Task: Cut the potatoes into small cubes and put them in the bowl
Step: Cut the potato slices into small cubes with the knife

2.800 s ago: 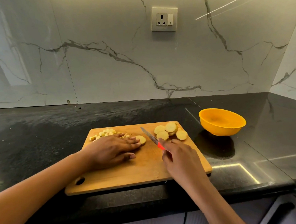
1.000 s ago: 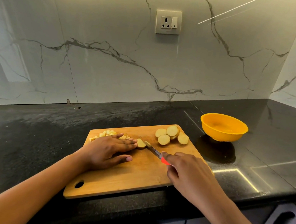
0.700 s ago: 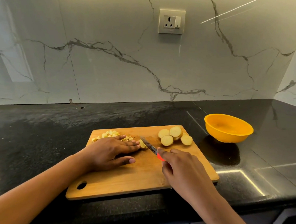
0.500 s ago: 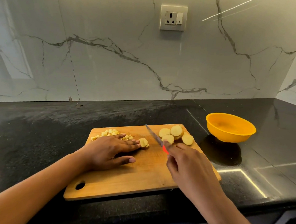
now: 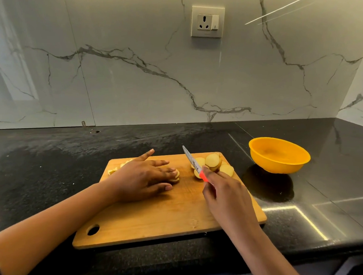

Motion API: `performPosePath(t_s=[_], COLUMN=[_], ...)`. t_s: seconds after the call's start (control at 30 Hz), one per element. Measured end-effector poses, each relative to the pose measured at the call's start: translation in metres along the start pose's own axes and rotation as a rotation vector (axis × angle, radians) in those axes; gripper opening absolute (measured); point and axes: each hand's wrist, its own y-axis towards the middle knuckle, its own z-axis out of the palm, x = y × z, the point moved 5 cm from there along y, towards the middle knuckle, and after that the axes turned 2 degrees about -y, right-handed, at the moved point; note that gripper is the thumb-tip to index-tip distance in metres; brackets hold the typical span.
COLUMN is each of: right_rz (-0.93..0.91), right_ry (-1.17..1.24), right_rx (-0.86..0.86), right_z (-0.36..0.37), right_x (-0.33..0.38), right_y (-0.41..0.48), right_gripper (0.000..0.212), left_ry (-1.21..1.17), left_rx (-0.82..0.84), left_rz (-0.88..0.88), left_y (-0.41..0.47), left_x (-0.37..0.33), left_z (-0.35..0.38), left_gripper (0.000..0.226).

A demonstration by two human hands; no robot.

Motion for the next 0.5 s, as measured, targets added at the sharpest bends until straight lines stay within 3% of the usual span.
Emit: performPosePath(t_s=[0.23,0.4,0.5], right_rz=[-0.002,0.026,0.044], right_ry=[0.015,0.048,0.070], right_rx=[0.026,0.010,0.008], right_z=[0.003,0.002,0.003], right_x=[-0.003,-0.006,-0.008], right_y=[-0.003,-0.004,-0.003], right_gripper=[0.048,0.047,0.046], left_ry=[0.148,0.190,0.011], left_rx=[0.068,-0.186,0.044], left_rz=[0.016,0.055,-0.018], left_y=[0.016,0.023,0.032], left_x=[-0.013,-0.014,-0.002], left_z=[-0.002,-0.020,-0.018], left_gripper=[0.081,0.067,0.066])
